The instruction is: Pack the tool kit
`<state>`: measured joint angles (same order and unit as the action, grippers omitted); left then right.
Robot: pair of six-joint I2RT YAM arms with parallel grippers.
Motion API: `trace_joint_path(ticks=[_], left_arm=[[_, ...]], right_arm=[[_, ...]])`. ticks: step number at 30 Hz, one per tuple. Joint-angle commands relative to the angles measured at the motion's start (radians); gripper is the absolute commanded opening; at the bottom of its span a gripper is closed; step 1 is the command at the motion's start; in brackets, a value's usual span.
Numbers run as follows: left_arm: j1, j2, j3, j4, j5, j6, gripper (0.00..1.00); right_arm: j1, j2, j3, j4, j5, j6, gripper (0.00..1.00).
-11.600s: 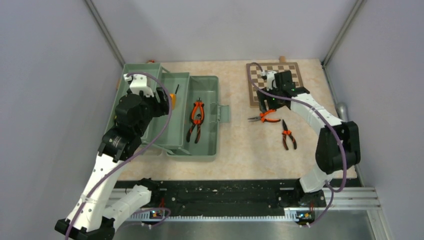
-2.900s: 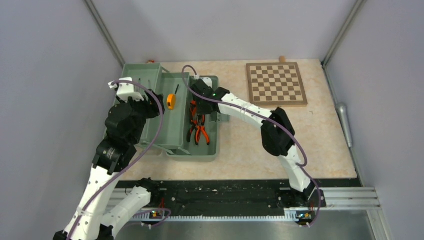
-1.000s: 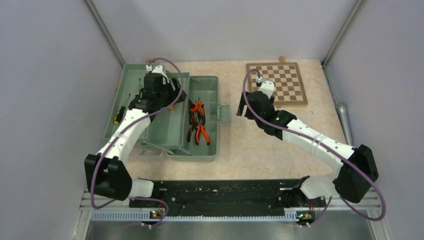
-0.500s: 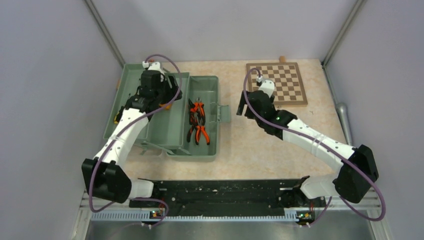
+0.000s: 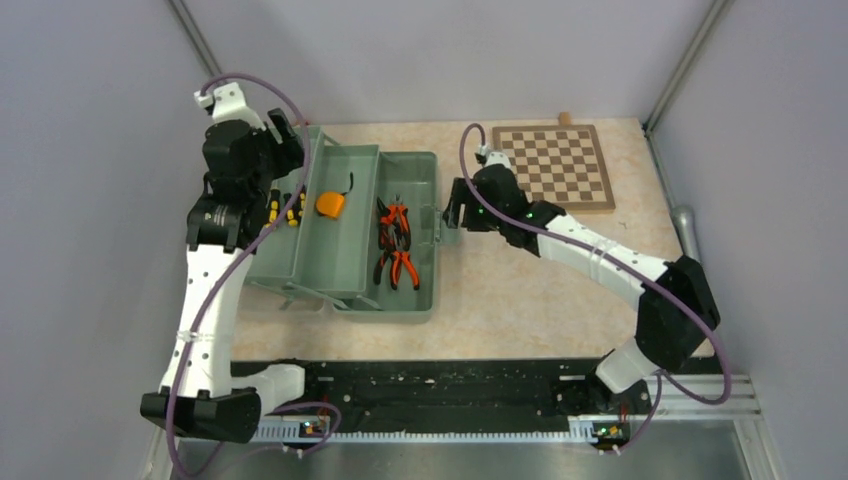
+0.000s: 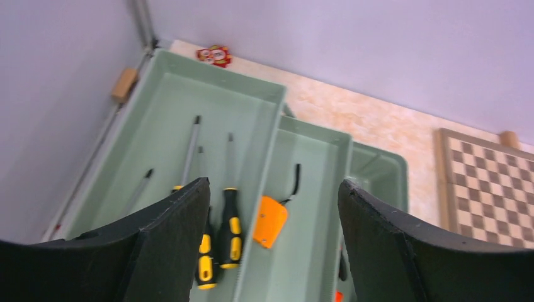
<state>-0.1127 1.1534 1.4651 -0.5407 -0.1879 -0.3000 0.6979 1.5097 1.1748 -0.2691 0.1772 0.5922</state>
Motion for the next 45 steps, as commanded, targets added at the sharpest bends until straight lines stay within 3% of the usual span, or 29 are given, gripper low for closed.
trace_joint_path(ticks=[1,8,18,29,37,45], left_arm=[[0.058,-0.008,0.024,-0.044,-0.085,0.027,0.79],[0.070,-0.044,0.016,-0.054,-0.131,0.032,0.79],[0.070,-0.043,-0.024,-0.049,-0.089,0.019,0.79],[0.022,-0.081,-0.049,-0.053,-0.081,0.017,0.79],[0.007,-0.105,-0.051,-0.054,-0.061,0.001,0.79],[0.007,-0.107,-0.070,-0.032,-0.022,-0.029,0.79]], right_arm=[[0.032,0.052,0.086,-0.022,-0.121,0.031,0.66],[0.168,0.080,0.096,-0.179,0.030,0.088,0.59],[0.257,0.176,0.129,-0.269,0.115,0.178,0.47],[0.255,0.231,0.210,-0.329,0.370,0.224,0.00],[0.106,0.175,0.162,-0.333,0.490,0.143,0.00],[-0.021,0.034,-0.014,-0.138,0.446,-0.119,0.00]])
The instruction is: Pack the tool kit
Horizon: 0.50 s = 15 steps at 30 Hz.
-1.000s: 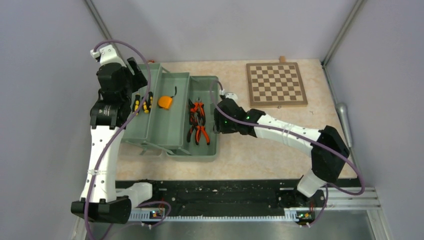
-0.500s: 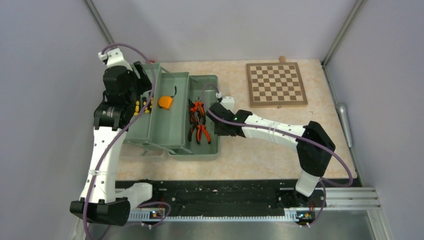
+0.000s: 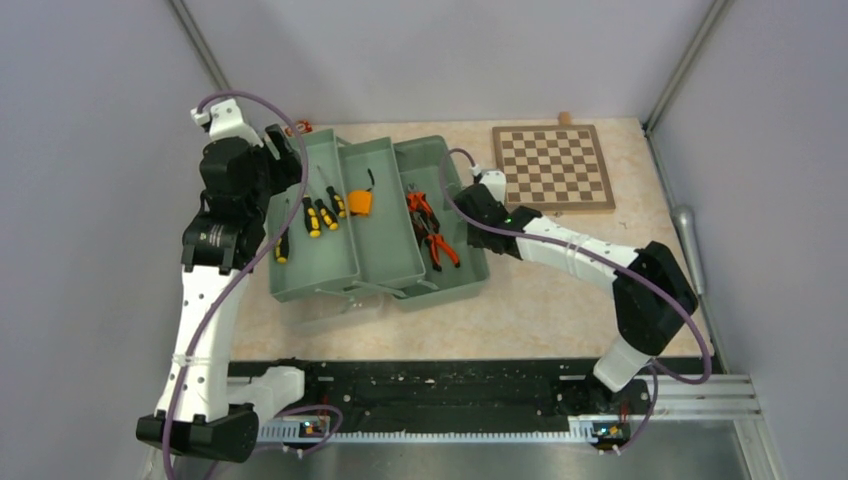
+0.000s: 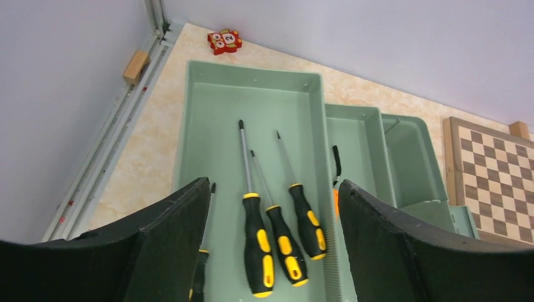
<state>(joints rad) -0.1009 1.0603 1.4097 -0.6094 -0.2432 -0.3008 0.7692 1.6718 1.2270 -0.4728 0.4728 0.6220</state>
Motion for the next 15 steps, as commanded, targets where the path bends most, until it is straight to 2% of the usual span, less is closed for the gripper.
trace_joint_path(ticks=[1,7,15], left_arm=[[-0.005,-0.012,-0.018,0.041,0.038,-0.035,0.79],[0.029,0.019,-0.040,0.048,0.050,-0.064,0.78],[0.315,0.062,-0.187,0.137,0.272,-0.197,0.76]], right_arm=[[-0.106,-0.139,-0.081,0.075,0.140,-0.159,0.00],[-0.158,-0.165,-0.135,0.120,0.065,-0.207,0.00],[-0.163,-0.171,-0.138,0.142,-0.001,-0.252,0.00]])
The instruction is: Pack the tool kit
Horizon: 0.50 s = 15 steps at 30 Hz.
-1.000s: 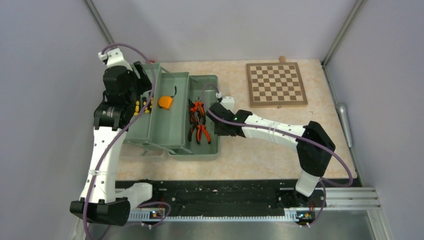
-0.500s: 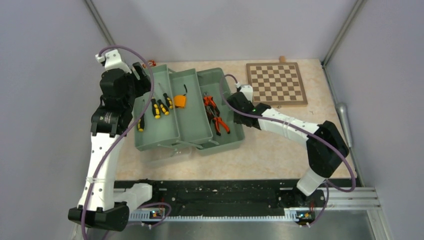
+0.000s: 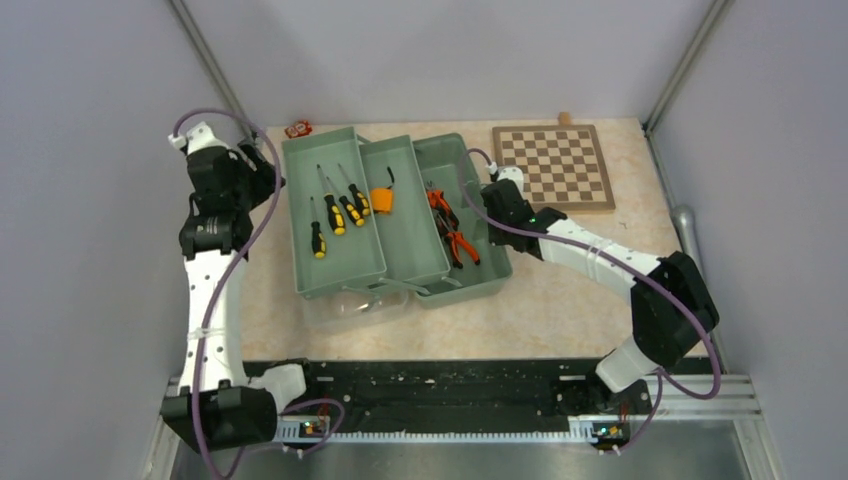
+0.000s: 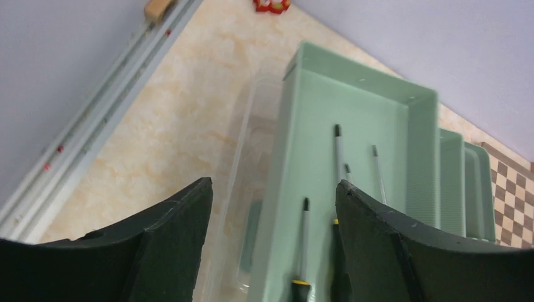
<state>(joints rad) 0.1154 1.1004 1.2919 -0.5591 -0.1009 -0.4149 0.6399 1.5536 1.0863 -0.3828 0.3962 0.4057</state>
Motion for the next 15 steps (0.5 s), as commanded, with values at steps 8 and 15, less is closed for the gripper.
trace_joint_path(ticks=[8,15], left_arm=[[0.300,0.037,-0.257,0.171,0.360,-0.137,0.73],[0.304,0.075,-0.391,0.170,0.387,0.054,0.73]], right_arm=[[-0.043,-0.061,-0.019,0.080,0.004,-0.054,0.00],[-0.046,-0.072,-0.047,0.120,-0.052,-0.039,0.00]])
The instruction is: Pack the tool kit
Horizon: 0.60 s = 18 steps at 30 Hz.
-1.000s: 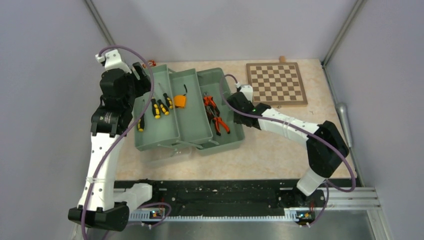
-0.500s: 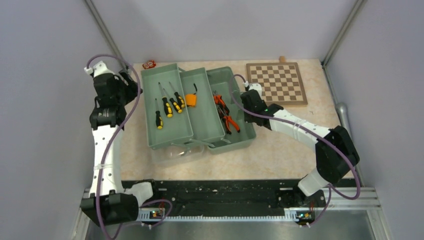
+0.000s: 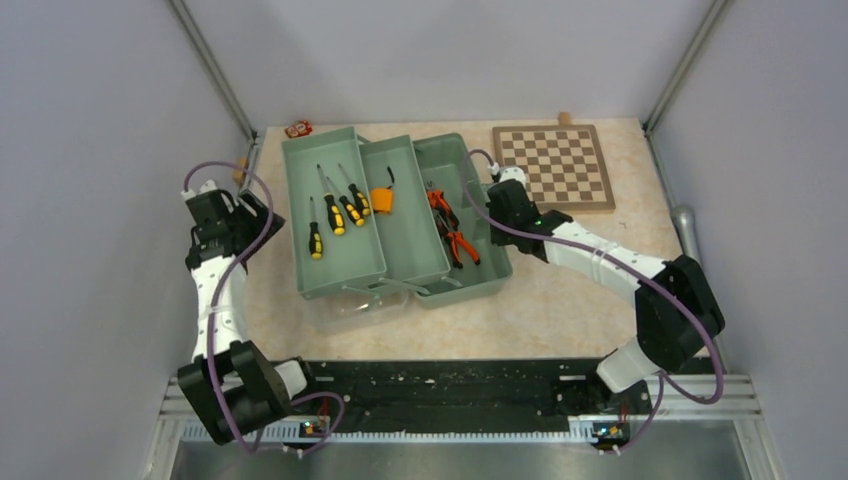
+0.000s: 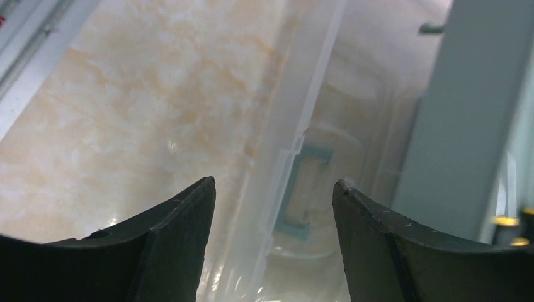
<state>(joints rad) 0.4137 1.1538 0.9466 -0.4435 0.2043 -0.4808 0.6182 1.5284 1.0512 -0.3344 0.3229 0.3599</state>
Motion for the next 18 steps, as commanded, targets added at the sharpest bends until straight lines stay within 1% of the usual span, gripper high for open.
trace_joint_path(ticks=[1,6,11,14,17,18], left_arm=[[0.005,0.036,-0.056,0.060,0.110,0.134,0.73],[0.005,0.156,-0.068,0.034,0.186,0.161,0.72],[-0.011,0.210,-0.074,0.062,0.211,0.150,0.65],[-0.038,0.240,-0.061,0.062,0.195,0.149,0.55],[-0.072,0.267,-0.043,0.047,0.164,0.148,0.40],[-0.082,0.270,-0.036,0.037,0.150,0.147,0.33]], right_arm=[[-0.025,-0.047,-0.013,0.074,0.018,0.009,0.00],[-0.029,-0.055,-0.028,0.084,0.001,0.014,0.00],[-0.036,-0.066,-0.042,0.090,-0.005,0.018,0.00],[-0.035,-0.070,-0.044,0.089,-0.007,0.020,0.00],[-0.036,-0.070,-0.043,0.091,-0.015,0.023,0.00],[-0.036,-0.071,-0.044,0.091,-0.018,0.023,0.00]])
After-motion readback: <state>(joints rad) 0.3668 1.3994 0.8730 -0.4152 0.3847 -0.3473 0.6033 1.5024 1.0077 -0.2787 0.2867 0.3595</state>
